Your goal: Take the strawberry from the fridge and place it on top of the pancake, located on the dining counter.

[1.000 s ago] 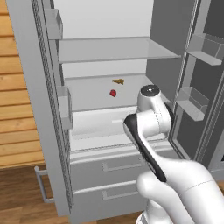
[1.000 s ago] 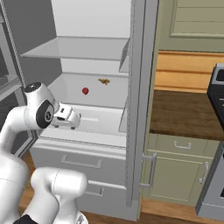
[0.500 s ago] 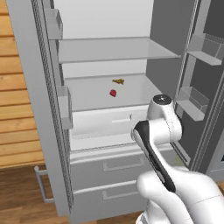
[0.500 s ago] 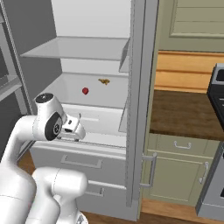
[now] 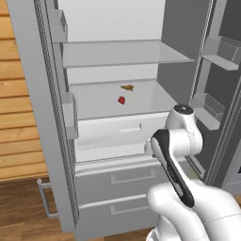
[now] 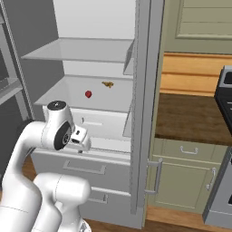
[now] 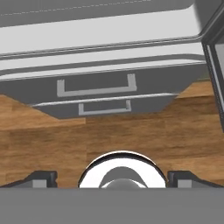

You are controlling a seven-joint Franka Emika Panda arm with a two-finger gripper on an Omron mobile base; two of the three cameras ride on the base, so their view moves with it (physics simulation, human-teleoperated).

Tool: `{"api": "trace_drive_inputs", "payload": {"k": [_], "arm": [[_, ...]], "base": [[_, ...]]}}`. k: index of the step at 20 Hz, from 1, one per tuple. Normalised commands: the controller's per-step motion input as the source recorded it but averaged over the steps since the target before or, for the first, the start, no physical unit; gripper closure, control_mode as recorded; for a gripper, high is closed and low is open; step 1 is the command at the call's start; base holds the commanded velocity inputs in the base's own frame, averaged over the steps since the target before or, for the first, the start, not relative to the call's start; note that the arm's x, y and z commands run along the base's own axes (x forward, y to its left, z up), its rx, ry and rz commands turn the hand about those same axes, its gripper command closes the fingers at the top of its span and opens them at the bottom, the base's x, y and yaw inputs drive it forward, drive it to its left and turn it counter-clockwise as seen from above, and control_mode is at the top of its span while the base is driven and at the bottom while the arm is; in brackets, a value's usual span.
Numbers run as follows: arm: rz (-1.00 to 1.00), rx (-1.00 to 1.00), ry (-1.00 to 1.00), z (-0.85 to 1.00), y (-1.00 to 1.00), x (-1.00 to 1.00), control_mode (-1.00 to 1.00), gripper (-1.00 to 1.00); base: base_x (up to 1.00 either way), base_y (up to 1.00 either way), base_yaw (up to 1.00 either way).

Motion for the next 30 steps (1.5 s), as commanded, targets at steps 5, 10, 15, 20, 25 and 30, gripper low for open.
{"api": "trace_drive_inputs", "payload": {"k": [5, 10, 15, 20, 25, 30], "arm": [[0.0, -0.03, 0.0, -0.23, 0.0, -0.16, -1.0, -1.0], [0.0, 0.0, 0.0, 0.0, 0.0, 0.0, -1.0, -1.0], [0.0, 0.0, 0.0, 0.0, 0.0, 0.0, -1.0, -1.0], [0.0, 0.0, 0.0, 0.0, 0.0, 0.0, 1.0, -1.0], [0.0, 0.0, 0.0, 0.0, 0.0, 0.0, 1.0, -1.0], [0.0, 0.0, 0.0, 0.0, 0.0, 0.0, 1.0, -1.0]], "base": [[0.0, 0.0, 0.0], [0.0, 0.0, 0.0], [0.0, 0.0, 0.0], [0.0, 0.2, -0.01], [0.01, 0.41, -0.02], [0.11, 0.5, 0.0]]}}
